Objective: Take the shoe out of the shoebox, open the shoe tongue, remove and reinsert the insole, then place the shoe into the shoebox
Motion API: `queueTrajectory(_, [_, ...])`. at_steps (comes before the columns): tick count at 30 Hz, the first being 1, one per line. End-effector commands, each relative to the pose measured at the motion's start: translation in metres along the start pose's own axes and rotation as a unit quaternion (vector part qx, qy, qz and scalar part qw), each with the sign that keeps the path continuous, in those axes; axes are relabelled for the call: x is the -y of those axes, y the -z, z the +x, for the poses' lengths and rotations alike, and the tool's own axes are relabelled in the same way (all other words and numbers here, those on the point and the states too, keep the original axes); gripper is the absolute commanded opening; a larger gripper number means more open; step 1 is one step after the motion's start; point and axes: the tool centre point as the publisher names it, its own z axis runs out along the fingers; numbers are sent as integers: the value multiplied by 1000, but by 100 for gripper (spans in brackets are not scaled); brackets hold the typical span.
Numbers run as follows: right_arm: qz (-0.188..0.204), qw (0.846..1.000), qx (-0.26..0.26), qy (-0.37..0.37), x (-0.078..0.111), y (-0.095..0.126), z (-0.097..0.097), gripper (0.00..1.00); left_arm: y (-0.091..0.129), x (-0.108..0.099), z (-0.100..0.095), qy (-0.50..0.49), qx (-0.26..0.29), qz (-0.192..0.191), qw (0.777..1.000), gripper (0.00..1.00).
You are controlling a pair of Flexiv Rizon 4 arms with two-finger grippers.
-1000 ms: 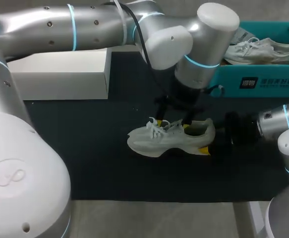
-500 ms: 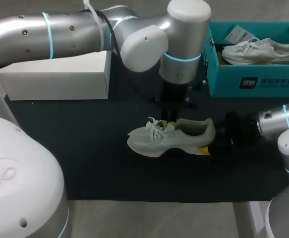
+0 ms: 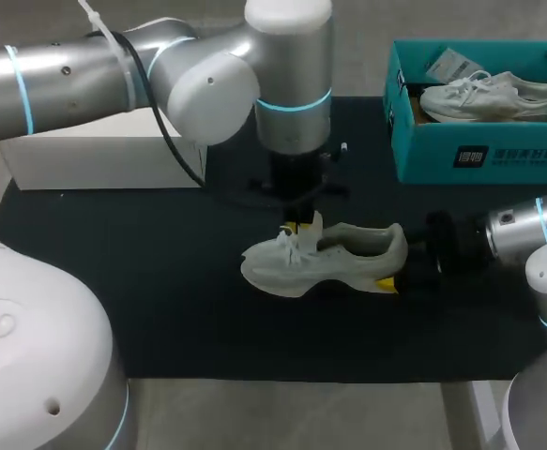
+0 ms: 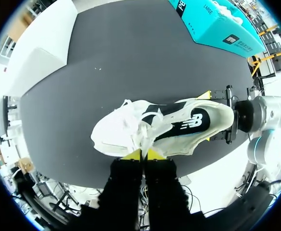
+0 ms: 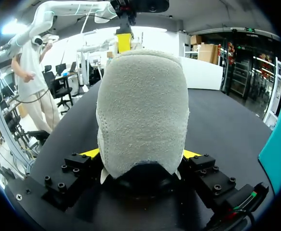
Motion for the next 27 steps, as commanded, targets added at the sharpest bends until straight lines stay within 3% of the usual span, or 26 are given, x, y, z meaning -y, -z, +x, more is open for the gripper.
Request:
queueTrajectory(1, [1, 1000, 1, 0, 2, -2, -1, 0, 6, -11, -16, 8, -48, 22, 999, 0])
queueTrajectory(6, [1, 1000, 1, 0, 2, -2, -1, 0, 5, -13, -32, 34, -50, 27, 998, 0])
queueTrajectory(9, [1, 1000, 1, 0, 2, -2, -1, 0, 1, -14, -40, 68, -20, 29, 997, 0])
queueTrajectory(27, [1, 1000, 1, 0, 2, -2, -1, 0, -59, 0, -59, 138, 38, -30, 989, 0])
